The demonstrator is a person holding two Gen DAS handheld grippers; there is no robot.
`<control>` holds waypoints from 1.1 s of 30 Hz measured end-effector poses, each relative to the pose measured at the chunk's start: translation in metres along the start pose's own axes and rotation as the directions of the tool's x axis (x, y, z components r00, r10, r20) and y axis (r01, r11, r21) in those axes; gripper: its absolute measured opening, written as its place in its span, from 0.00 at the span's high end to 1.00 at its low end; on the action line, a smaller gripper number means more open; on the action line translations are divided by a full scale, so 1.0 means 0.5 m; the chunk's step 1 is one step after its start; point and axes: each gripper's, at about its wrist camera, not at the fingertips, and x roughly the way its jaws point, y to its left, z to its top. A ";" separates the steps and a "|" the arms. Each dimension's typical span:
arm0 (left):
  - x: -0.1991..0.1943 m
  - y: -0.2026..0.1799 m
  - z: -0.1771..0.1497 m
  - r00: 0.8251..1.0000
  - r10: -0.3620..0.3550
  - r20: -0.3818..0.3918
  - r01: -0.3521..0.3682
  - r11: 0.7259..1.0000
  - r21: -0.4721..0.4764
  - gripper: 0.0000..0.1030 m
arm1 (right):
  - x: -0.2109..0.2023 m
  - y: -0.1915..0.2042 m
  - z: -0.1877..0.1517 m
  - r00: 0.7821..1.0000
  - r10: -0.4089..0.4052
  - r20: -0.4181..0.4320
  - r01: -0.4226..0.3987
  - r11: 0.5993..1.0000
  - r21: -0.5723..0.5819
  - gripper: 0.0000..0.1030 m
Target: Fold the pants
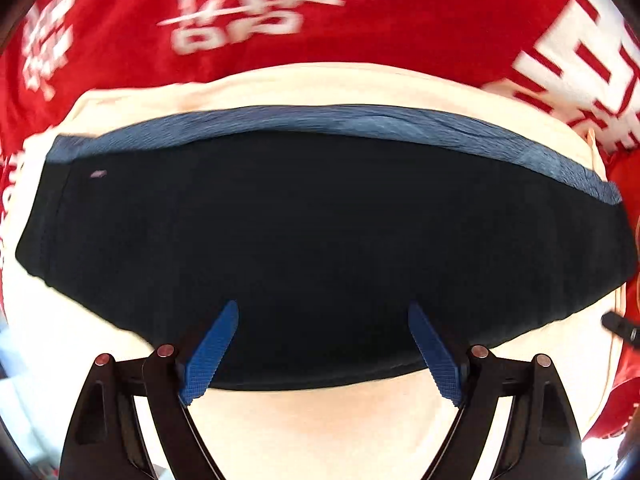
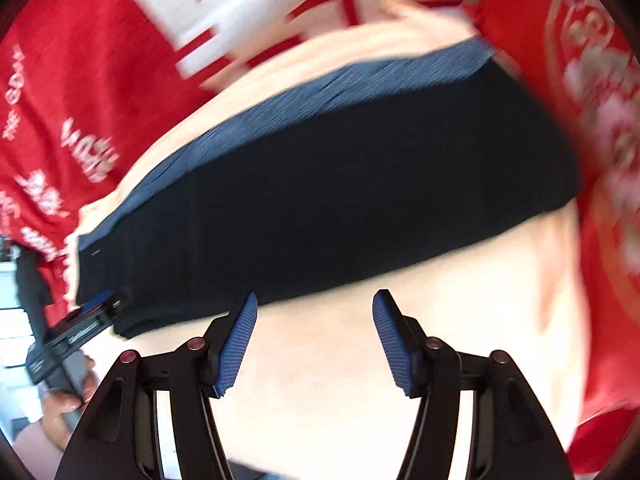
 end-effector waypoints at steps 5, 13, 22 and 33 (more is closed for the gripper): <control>-0.021 0.149 -0.005 0.998 0.034 0.051 -0.033 0.999 -0.021 0.15 | 0.040 0.123 -0.086 0.976 0.212 -0.052 -0.213 0.977 -0.001 0.38; 0.000 0.443 0.023 0.974 0.188 0.126 -0.184 0.982 -0.049 0.15 | 0.208 0.359 -0.173 0.903 0.414 -0.117 -0.410 0.910 0.052 0.38; 0.089 0.585 0.065 0.977 0.151 0.149 -0.142 0.987 -0.072 0.00 | 0.309 0.396 -0.149 0.882 0.468 -0.059 -0.453 0.875 0.172 0.93; 0.071 0.579 0.044 0.979 0.150 0.136 -0.151 0.989 -0.008 0.00 | 0.288 0.415 -0.194 0.949 0.306 -0.077 -0.303 0.952 0.050 0.86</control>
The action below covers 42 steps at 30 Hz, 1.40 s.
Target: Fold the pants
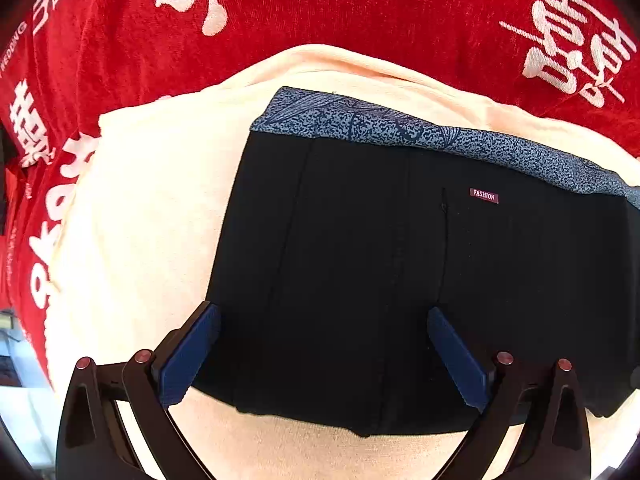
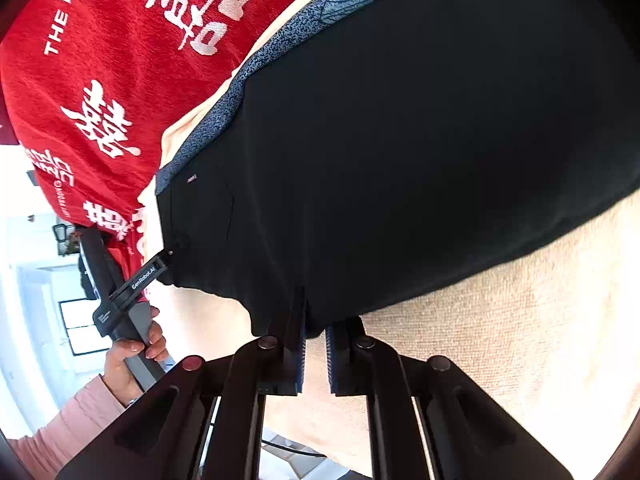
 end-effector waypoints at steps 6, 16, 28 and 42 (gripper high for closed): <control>-0.080 -0.108 0.000 0.995 -0.104 0.004 0.104 0.993 0.061 0.00 | -0.143 0.000 0.002 0.988 -0.150 0.047 0.155 0.980 -0.126 0.75; -0.032 -0.431 0.087 0.979 -0.203 0.024 0.204 0.979 -0.022 0.00 | -0.155 -0.011 0.242 0.945 -0.266 0.188 0.312 0.907 -0.282 0.75; -0.015 -0.444 0.065 0.972 -0.234 0.039 0.237 0.967 -0.095 0.00 | -0.265 -0.151 0.364 0.813 -0.483 0.324 0.542 0.832 -0.118 0.79; -0.122 -0.506 0.035 0.987 -0.160 0.010 0.160 0.986 0.053 0.00 | -0.323 -0.199 0.132 0.845 -0.449 0.290 0.497 0.860 -0.117 0.52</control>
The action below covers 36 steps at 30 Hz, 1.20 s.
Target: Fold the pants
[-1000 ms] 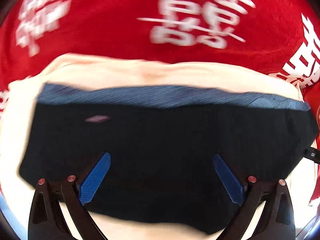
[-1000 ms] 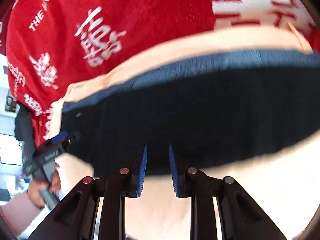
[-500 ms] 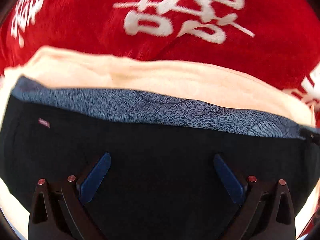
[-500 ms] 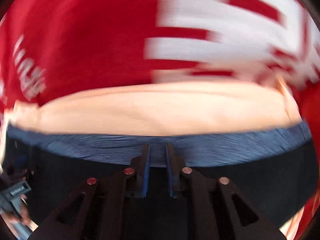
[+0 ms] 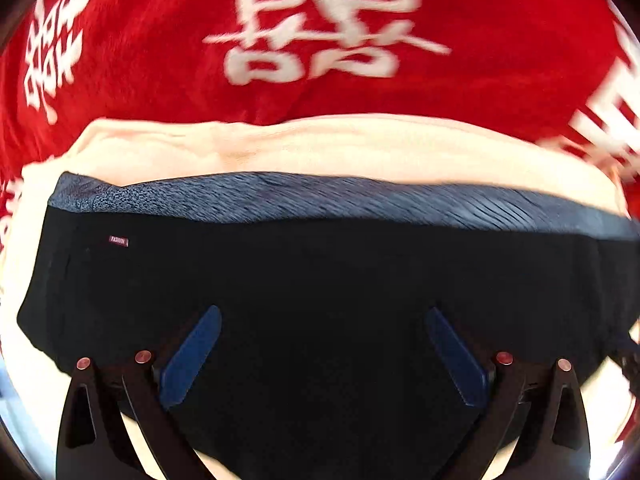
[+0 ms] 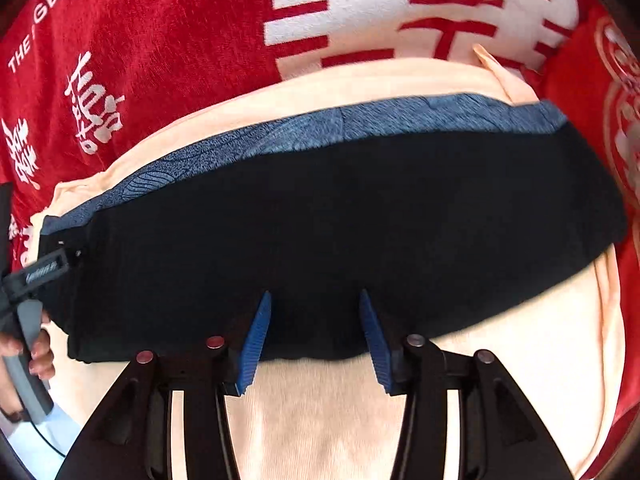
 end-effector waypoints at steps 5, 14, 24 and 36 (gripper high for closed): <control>-0.016 -0.055 -0.043 1.000 0.031 0.002 -0.031 0.995 0.092 0.00 | -0.029 -0.023 -0.029 0.999 0.019 -0.035 -0.017 0.997 0.070 0.51; -0.021 -0.016 -0.059 0.999 0.034 -0.005 -0.034 0.997 0.069 0.00 | -0.061 0.023 -0.044 0.997 0.062 -0.036 -0.061 0.997 0.044 0.51; -0.012 0.302 0.084 0.962 0.266 0.059 -0.257 0.959 -0.119 0.00 | 0.032 0.318 0.075 0.958 0.277 -0.075 -0.285 0.948 -0.142 0.54; 0.048 0.475 0.086 0.974 0.222 0.039 -0.206 0.946 -0.249 0.00 | 0.212 0.500 0.132 0.985 0.147 -0.086 -0.164 0.956 -0.244 0.54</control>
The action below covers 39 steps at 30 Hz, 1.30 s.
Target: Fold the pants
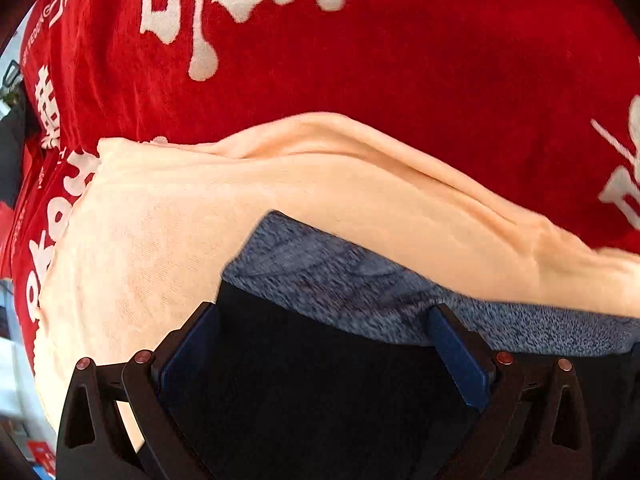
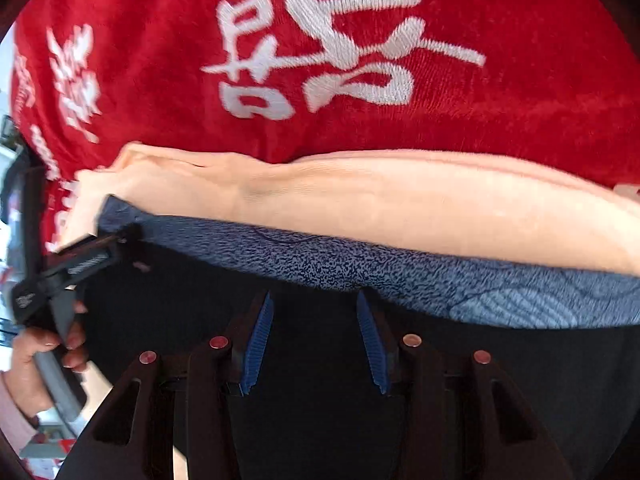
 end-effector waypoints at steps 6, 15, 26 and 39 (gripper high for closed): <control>-0.089 0.008 -0.053 0.999 0.032 0.039 -0.036 0.994 0.099 0.00 | -0.054 0.039 -0.008 1.000 0.016 -0.005 -0.016 0.999 -0.038 0.54; -0.088 0.035 -0.155 0.999 0.040 0.013 -0.041 0.994 0.101 0.00 | -0.057 0.109 -0.225 0.993 -0.023 -0.113 0.002 0.984 -0.180 0.54; -0.160 -0.101 -0.220 0.998 -0.040 -0.047 0.051 0.966 0.255 0.00 | -0.140 0.030 -0.264 0.987 0.147 -0.067 -0.144 0.988 0.046 0.53; -0.155 -0.254 -0.269 0.982 -0.143 -0.124 0.173 0.941 0.292 0.00 | -0.115 -0.108 -0.296 0.925 0.378 0.034 -0.343 0.796 0.499 0.67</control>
